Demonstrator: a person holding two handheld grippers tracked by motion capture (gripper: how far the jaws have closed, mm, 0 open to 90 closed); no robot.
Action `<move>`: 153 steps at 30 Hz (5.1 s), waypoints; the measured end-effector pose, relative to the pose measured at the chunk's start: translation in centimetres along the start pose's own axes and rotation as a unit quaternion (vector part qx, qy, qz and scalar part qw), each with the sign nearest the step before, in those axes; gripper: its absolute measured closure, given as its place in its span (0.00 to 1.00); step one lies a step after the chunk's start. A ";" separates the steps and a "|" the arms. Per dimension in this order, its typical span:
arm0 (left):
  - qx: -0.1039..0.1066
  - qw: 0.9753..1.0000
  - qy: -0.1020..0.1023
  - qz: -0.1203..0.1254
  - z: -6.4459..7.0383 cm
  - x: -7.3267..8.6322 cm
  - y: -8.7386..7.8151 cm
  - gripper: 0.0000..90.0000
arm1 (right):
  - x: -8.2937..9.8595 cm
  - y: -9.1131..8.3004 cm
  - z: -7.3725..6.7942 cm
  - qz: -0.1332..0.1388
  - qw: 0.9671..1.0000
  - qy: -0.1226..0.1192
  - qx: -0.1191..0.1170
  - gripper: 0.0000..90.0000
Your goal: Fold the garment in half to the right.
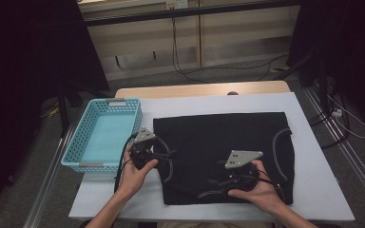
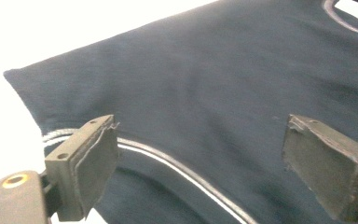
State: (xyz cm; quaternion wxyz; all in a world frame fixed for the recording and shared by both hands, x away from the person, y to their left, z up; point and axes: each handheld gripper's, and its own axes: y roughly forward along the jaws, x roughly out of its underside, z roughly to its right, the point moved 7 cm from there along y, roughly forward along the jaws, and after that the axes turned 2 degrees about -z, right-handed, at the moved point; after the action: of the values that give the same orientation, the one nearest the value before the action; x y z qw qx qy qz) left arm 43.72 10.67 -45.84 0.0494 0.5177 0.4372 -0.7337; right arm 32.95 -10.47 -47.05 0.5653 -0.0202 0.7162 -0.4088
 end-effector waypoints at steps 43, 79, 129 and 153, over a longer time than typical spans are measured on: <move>-0.131 0.986 -0.049 -0.089 -10.0 -2.9 8.1 0.41 | 0.6 3.6 -2.1 -0.062 0.996 -0.030 -0.053 0.38; -0.072 0.989 -0.083 -0.097 -9.8 -2.1 9.5 0.66 | -1.0 5.0 -3.9 -0.060 0.994 -0.047 -0.083 0.34; -0.066 0.992 -0.070 -0.088 -9.6 -2.0 9.6 0.81 | -4.9 12.9 -8.5 -0.099 0.991 -0.074 -0.044 0.37; -0.050 0.991 -0.103 -0.072 -9.7 -2.4 9.2 0.83 | -5.3 11.9 -6.6 -0.087 0.993 -0.066 -0.035 0.87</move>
State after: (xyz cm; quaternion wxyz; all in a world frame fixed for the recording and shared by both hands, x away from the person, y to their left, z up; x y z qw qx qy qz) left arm 56.61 10.79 -50.15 0.0670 0.4032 0.5020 -0.7622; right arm 34.51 3.77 -49.89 0.5725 -0.1295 0.6867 -0.4289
